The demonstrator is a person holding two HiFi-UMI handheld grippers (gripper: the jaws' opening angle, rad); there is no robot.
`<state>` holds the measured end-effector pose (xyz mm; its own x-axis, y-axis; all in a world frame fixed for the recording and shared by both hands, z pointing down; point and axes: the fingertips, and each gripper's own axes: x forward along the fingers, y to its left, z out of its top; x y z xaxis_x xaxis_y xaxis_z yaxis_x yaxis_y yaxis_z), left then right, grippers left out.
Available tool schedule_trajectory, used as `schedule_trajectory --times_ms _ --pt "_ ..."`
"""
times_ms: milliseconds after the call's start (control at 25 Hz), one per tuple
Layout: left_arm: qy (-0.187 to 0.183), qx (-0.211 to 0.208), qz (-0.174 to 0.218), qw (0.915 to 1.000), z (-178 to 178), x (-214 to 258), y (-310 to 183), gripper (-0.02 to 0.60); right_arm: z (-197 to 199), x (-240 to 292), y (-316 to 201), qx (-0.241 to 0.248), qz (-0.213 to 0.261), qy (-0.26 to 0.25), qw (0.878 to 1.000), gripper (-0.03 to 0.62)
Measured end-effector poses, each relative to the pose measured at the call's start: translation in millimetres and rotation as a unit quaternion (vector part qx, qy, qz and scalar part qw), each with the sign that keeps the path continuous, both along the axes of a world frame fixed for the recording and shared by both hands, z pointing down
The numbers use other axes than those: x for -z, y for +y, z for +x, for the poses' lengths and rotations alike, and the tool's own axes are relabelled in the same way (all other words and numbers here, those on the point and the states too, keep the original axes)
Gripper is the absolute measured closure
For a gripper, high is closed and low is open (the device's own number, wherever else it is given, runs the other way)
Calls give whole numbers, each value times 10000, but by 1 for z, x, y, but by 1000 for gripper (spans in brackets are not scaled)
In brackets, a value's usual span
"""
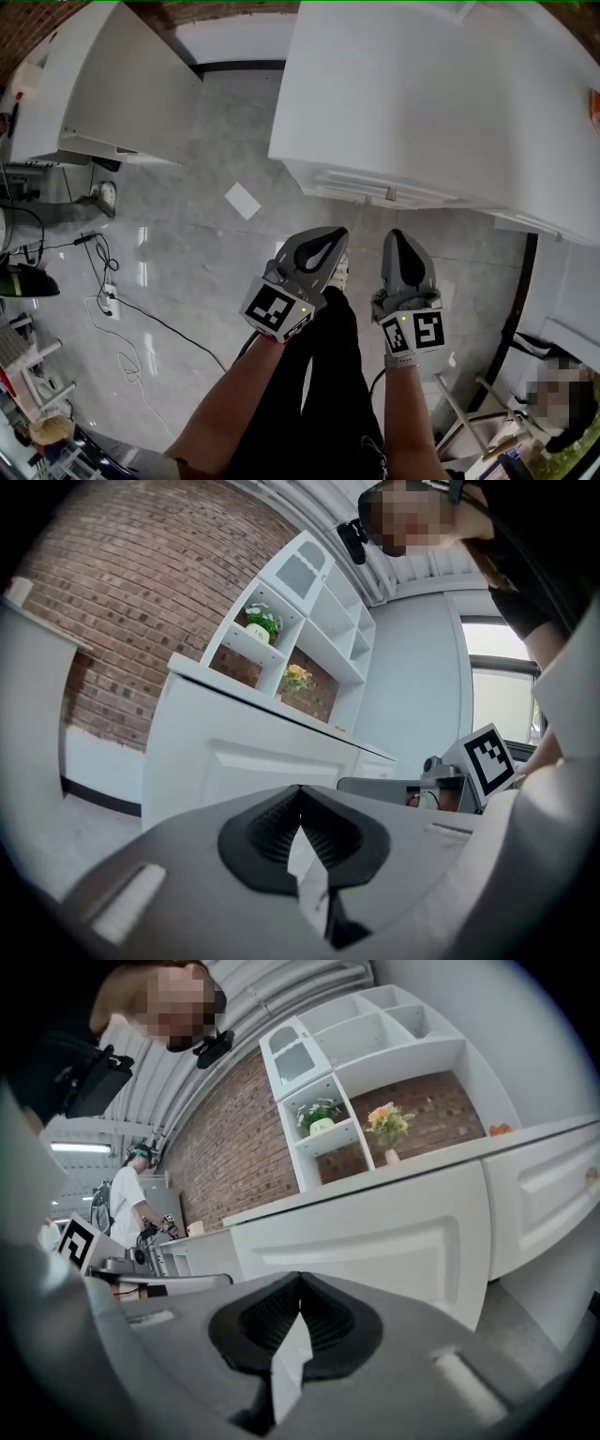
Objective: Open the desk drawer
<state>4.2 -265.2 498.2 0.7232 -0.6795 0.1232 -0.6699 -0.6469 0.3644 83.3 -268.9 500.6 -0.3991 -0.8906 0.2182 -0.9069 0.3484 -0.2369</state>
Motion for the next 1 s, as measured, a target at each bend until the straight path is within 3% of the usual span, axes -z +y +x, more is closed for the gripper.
schedule_trajectory --times_ms 520,1000 --pt "10 -39 29 10000 31 -27 -32 579 11 -28 -34 -291 48 125 9995 576" --pt "-352 -138 126 9992 48 -49 -51 578 7 -47 -57 -436 -63 68 9990 513"
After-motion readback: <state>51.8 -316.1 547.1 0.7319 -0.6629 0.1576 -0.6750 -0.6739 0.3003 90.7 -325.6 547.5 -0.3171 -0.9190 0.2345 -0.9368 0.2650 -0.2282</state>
